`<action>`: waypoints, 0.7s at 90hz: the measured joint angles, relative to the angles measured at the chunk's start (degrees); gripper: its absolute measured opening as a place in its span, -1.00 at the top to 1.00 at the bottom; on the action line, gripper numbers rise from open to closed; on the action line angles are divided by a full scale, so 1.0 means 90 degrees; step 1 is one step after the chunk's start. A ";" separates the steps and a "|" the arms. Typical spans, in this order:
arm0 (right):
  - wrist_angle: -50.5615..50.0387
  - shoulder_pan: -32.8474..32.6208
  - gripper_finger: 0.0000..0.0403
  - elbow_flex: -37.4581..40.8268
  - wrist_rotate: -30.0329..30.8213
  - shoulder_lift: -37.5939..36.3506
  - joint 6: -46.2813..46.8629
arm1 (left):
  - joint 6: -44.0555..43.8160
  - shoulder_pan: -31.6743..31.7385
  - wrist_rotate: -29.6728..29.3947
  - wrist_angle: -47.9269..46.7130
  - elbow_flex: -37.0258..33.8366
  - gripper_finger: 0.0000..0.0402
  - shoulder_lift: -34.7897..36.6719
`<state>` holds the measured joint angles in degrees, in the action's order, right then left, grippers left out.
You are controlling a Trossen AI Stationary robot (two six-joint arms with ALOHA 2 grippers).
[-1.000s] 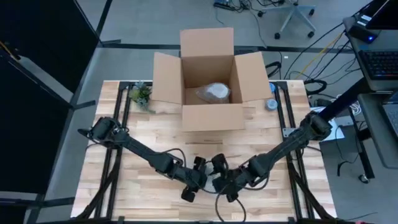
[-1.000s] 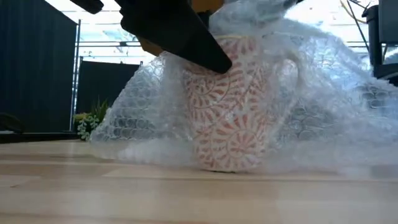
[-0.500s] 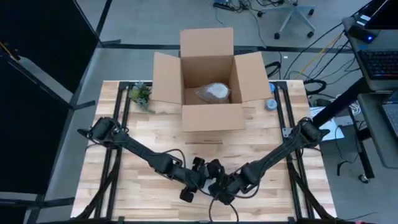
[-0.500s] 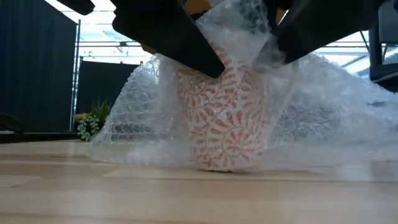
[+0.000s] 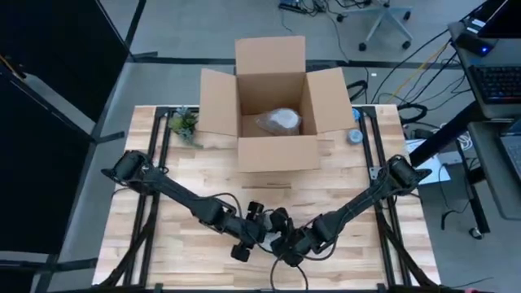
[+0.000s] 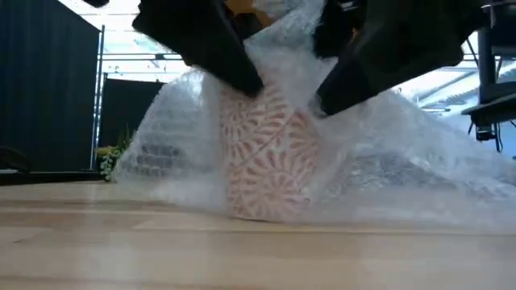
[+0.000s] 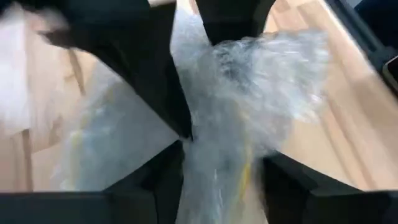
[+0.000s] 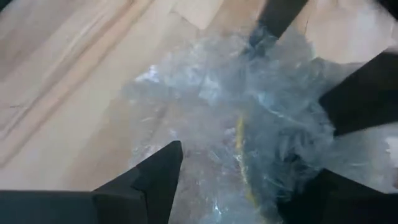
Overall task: Wrap mug
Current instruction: Wrap the orange mug with bubble wrap
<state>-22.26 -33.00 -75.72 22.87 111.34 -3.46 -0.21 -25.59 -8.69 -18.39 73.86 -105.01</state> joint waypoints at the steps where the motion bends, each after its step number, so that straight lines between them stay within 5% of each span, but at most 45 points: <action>1: -0.0006 -0.0004 0.01 0.0002 -0.0004 -0.0001 -0.0001 | 0.0000 -0.0003 -0.0007 -0.0002 0.0003 0.19 0.0020; 35: -0.0027 -0.0012 0.01 0.0004 -0.0031 0.0009 0.0006 | -0.0136 -0.0224 -0.0153 -0.0296 0.0022 0.19 0.0625; 63: -0.0007 0.0013 0.01 0.0004 -0.0026 0.0009 -0.0030 | 0.0063 -0.0418 -0.0072 0.0846 0.0022 0.19 0.0277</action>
<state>-22.33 -32.88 -75.68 22.63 111.42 -3.73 0.36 -29.35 -9.33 -10.78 74.06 -102.51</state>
